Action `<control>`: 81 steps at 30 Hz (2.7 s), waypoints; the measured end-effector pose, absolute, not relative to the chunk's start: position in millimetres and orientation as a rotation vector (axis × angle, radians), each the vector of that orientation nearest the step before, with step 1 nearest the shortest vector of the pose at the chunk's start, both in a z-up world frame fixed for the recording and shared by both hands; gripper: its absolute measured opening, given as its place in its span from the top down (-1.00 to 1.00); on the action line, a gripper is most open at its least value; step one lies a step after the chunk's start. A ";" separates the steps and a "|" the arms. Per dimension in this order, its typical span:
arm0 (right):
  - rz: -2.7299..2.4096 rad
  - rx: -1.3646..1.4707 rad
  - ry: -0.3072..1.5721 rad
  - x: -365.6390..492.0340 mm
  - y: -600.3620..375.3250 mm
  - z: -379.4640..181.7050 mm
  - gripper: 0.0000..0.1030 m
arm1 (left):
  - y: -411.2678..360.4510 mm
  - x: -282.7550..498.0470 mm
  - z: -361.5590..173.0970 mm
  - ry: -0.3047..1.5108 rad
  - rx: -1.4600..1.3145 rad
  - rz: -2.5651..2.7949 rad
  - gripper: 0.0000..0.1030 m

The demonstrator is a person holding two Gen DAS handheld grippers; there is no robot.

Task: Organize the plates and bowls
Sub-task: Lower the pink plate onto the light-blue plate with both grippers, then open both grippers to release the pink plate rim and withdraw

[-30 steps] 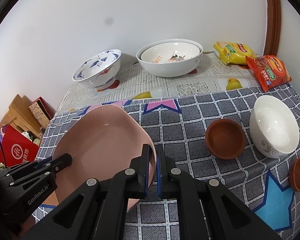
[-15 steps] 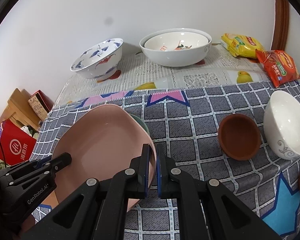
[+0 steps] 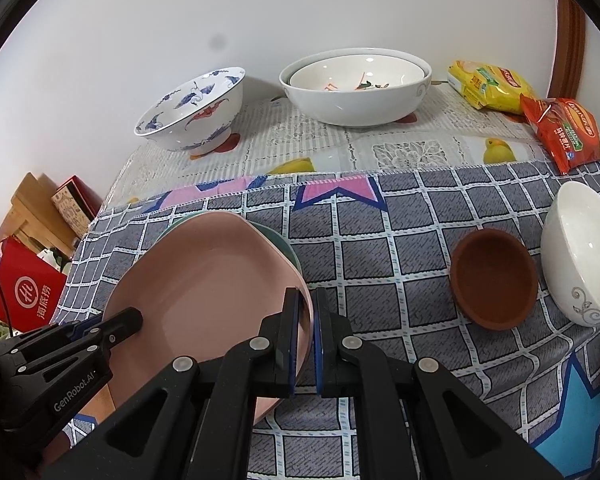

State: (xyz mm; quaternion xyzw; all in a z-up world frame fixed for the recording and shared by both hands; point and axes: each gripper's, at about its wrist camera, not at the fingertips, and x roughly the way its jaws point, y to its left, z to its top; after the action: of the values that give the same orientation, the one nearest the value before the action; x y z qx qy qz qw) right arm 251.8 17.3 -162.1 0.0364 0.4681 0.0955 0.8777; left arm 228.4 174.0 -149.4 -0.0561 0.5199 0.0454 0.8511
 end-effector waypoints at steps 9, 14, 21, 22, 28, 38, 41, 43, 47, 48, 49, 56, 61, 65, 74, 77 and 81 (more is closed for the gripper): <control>0.207 0.080 0.974 257.0 19.8 -165.1 0.86 | 177.9 230.9 -150.4 1.093 -0.130 0.096 0.76; 0.207 0.081 0.972 261.1 19.4 -167.6 0.86 | 177.0 234.7 -152.6 1.094 -0.132 0.094 0.76; 0.214 0.074 0.963 267.3 21.1 -170.2 0.85 | 178.2 236.9 -153.2 1.091 -0.141 0.094 0.76; 0.217 0.075 0.963 268.6 21.0 -170.8 0.85 | 178.5 237.2 -152.5 1.091 -0.144 0.092 0.76; 0.235 0.074 0.961 274.3 23.0 -172.9 0.83 | 177.8 237.1 -152.3 1.091 -0.138 0.096 0.75; 0.260 0.017 0.950 282.5 30.4 -172.6 0.76 | 177.5 230.6 -153.1 1.106 -0.151 0.074 0.66; 0.267 0.026 0.955 284.7 29.8 -172.1 0.75 | 177.0 226.6 -151.8 1.106 -0.153 0.066 0.64; 0.269 0.028 0.959 284.2 29.7 -171.6 0.71 | 175.9 223.8 -149.7 1.103 -0.147 0.060 0.64; 0.261 0.023 0.956 278.9 29.0 -167.8 0.70 | 174.7 217.4 -144.0 1.092 -0.137 0.052 0.62; 0.263 0.030 0.951 277.0 28.0 -165.6 0.70 | 174.5 215.7 -142.4 1.089 -0.131 0.058 0.58; 0.263 0.037 0.945 274.9 26.9 -163.1 0.70 | 174.1 214.0 -140.5 1.083 -0.123 0.063 0.57; 0.263 0.048 0.944 263.0 23.2 -156.2 0.70 | 171.1 204.6 -132.2 1.068 -0.111 0.048 0.57; 0.268 0.056 0.952 250.1 18.3 -153.0 0.70 | 166.5 196.7 -126.5 1.065 -0.101 0.046 0.57; 0.251 0.052 0.942 238.0 8.3 -143.5 0.70 | 157.8 188.8 -115.2 1.045 -0.095 0.033 0.57; 0.145 0.017 0.866 193.7 -46.4 -99.8 0.19 | 117.0 174.3 -78.8 0.969 -0.070 -0.018 0.44; 0.087 -0.018 0.806 171.4 -70.6 -82.2 -0.11 | 97.1 167.2 -68.3 0.948 -0.059 -0.041 0.44; 0.010 -0.034 0.748 147.8 -100.3 -65.4 -0.29 | 68.0 158.2 -59.8 0.927 -0.037 -0.067 0.38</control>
State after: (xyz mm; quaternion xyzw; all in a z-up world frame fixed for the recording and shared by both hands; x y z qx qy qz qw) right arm 147.8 -100.3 -65.4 -0.0166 0.3655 0.0048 0.9307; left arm 158.2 68.0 -59.8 -0.0180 0.4469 -0.0323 0.8938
